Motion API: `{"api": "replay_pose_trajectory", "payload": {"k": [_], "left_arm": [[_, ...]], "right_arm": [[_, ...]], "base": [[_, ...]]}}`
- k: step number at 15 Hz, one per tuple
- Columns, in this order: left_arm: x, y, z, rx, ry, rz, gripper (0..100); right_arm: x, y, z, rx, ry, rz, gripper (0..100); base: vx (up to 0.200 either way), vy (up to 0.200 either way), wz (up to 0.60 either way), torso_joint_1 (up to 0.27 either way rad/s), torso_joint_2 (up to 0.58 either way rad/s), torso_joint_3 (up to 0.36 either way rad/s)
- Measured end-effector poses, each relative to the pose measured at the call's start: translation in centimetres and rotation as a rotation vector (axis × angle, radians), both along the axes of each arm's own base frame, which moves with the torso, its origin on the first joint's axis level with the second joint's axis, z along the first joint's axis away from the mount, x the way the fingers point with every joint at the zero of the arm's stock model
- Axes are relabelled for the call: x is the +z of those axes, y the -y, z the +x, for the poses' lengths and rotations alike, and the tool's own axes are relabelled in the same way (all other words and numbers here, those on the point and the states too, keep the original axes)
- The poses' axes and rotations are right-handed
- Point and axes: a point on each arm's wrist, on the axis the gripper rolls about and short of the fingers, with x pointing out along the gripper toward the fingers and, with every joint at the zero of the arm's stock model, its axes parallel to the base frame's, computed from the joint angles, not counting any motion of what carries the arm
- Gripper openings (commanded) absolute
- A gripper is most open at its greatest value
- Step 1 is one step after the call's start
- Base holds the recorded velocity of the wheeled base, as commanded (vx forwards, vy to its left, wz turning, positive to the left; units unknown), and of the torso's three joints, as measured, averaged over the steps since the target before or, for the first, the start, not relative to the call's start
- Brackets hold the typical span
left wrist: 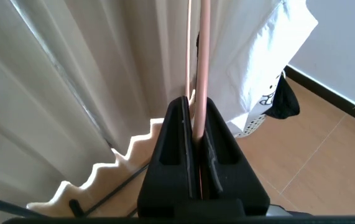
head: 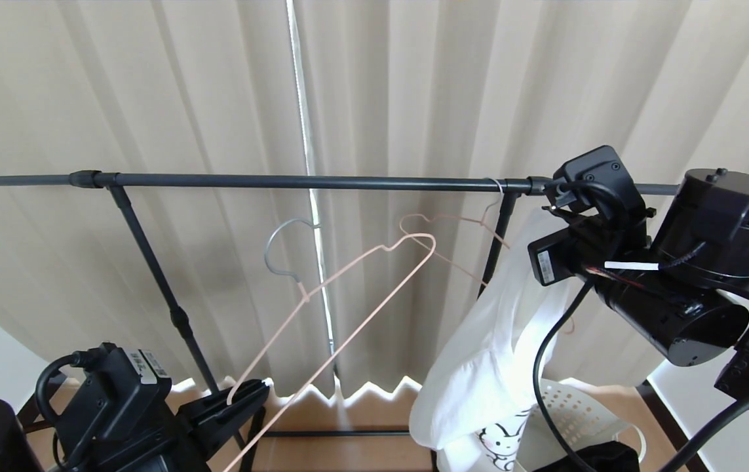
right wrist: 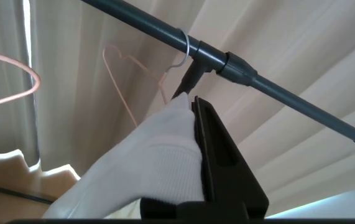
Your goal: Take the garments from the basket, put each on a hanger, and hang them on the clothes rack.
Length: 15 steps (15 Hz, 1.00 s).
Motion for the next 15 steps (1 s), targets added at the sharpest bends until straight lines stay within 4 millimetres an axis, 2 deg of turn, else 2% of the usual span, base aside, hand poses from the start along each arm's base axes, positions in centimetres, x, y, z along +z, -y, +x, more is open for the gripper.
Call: {"api": "replay_pose_trajectory", "payload": {"k": [3, 6, 11, 15], "left_arm": [[0.0, 0.3, -0.2, -0.028, 0.005, 0.005, 0], [1.1, 1.4, 0.9, -0.067, 0.071, 0.009, 0], [0.2, 2.6, 1.1, -0.163, 0.028, 0.031, 0], [-0.7, 3.1, 0.8, -0.194, -0.008, 0.056, 0]], "right_arm": [[0.0, 0.0, 0.0, -0.001, 0.000, 0.000, 0], [-0.1, -0.1, 0.2, -0.011, -0.002, -0.003, 0], [0.2, 0.6, 1.1, -0.047, 0.009, 0.005, 0], [-0.6, 0.3, 2.0, -0.054, -0.013, -0.009, 0]], "base": [[0.000, 0.000, 0.00, 0.000, 0.00, 0.000], [0.000, 0.000, 0.00, 0.000, 0.00, 0.000], [0.000, 0.000, 0.00, 0.000, 0.00, 0.000], [0.000, 0.000, 0.00, 0.000, 0.00, 0.000]]}}
